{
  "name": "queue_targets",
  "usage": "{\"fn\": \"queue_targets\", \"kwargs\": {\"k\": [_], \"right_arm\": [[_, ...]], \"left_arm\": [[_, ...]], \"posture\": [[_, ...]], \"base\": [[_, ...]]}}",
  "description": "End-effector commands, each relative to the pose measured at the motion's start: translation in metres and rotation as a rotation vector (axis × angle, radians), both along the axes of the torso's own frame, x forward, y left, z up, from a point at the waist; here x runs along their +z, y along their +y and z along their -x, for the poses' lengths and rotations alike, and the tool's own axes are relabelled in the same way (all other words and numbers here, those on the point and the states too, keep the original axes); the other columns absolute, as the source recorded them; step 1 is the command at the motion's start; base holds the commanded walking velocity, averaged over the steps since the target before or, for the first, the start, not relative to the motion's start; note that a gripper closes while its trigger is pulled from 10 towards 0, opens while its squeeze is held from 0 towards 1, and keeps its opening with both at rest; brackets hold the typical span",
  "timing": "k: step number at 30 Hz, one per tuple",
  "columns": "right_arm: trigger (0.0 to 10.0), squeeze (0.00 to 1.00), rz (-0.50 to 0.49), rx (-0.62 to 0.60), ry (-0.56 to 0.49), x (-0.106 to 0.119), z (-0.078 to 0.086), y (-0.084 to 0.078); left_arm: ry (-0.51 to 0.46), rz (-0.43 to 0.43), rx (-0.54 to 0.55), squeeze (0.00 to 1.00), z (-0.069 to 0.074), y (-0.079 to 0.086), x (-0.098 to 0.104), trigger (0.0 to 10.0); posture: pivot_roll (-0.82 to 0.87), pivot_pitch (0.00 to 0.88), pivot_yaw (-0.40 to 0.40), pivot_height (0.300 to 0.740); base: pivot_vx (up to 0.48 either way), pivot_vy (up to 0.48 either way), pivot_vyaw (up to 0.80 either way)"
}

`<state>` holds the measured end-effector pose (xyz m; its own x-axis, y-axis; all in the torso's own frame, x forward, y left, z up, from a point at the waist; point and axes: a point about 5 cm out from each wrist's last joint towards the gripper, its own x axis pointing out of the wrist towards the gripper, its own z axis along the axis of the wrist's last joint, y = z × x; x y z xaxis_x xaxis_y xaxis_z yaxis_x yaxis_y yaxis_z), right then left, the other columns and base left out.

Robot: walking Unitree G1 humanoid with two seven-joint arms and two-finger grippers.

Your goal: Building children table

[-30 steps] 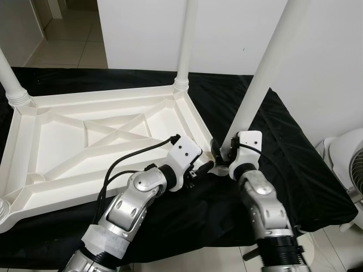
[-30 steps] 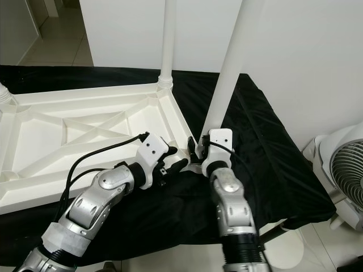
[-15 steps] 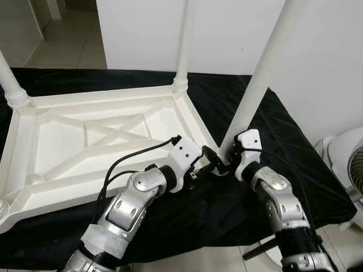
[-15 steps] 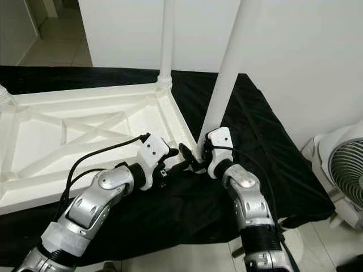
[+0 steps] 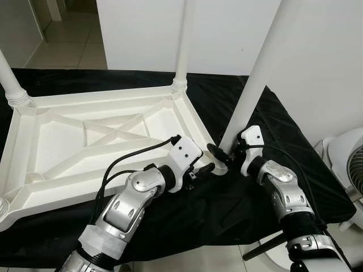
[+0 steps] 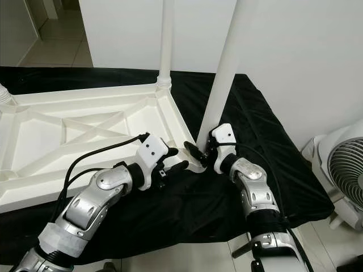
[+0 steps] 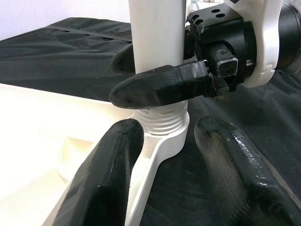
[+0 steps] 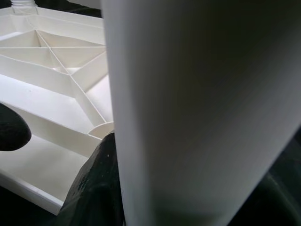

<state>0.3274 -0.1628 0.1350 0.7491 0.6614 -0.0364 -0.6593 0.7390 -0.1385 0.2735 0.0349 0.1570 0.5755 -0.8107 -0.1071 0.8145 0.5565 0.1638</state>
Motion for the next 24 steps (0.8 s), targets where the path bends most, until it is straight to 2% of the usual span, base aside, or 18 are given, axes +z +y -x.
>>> {"fn": "queue_targets", "kwargs": {"k": [1, 7, 9, 14, 18, 19, 20, 22, 24], "right_arm": [[0.0, 0.00, 0.037, 0.051, 0.030, -0.010, 0.003, 0.003], [0.0, 0.00, 0.034, 0.048, 0.034, -0.013, 0.005, 0.001], [10.0, 0.00, 0.021, 0.021, 0.040, -0.015, 0.006, 0.000], [10.0, 0.00, 0.013, -0.030, 0.041, -0.016, 0.007, -0.001], [10.0, 0.00, -0.039, -0.204, 0.047, -0.018, 0.006, 0.001], [10.0, 0.00, -0.039, -0.204, 0.047, -0.018, 0.006, 0.001], [10.0, 0.00, -0.072, -0.282, 0.065, -0.020, 0.007, 0.006], [10.0, 0.00, -0.073, -0.305, 0.068, -0.021, 0.008, 0.007], [10.0, 0.00, -0.092, -0.384, 0.086, -0.024, 0.009, 0.008]], "left_arm": [[0.019, -0.015, -0.035, 0.00, 0.004, -0.002, -0.004, 10.0], [0.020, -0.016, -0.041, 0.00, 0.005, -0.003, -0.004, 10.0], [0.022, -0.015, -0.048, 0.00, 0.006, -0.005, -0.004, 10.0], [0.023, -0.014, -0.052, 0.00, 0.006, -0.006, -0.005, 10.0], [0.024, -0.013, -0.054, 0.00, 0.008, -0.007, -0.006, 10.0], [0.024, -0.013, -0.054, 0.00, 0.008, -0.007, -0.006, 10.0], [0.026, -0.012, -0.056, 0.00, 0.008, -0.007, -0.006, 10.0], [0.026, -0.012, -0.057, 0.00, 0.008, -0.007, -0.007, 10.0], [0.028, -0.013, -0.062, 0.00, 0.009, -0.008, -0.007, 10.0]], "posture": [[0.13, 0.000, -0.068, 0.740], [0.12, 0.000, -0.069, 0.740], [0.12, 0.000, -0.075, 0.740], [0.12, 0.000, -0.078, 0.740], [0.12, 0.000, -0.085, 0.740], [0.12, 0.000, -0.085, 0.740], [0.11, 0.000, -0.082, 0.740], [0.11, 0.000, -0.082, 0.740], [0.11, 0.000, -0.083, 0.740]], "base": [[0.000, 0.000, 0.00], [0.000, 0.000, 0.00], [0.000, 0.000, 0.00], [0.000, 0.000, 0.00], [0.000, 0.000, 0.00], [0.000, 0.000, 0.00], [0.000, 0.000, 0.00], [0.000, 0.000, 0.00], [0.000, 0.000, 0.00]]}}
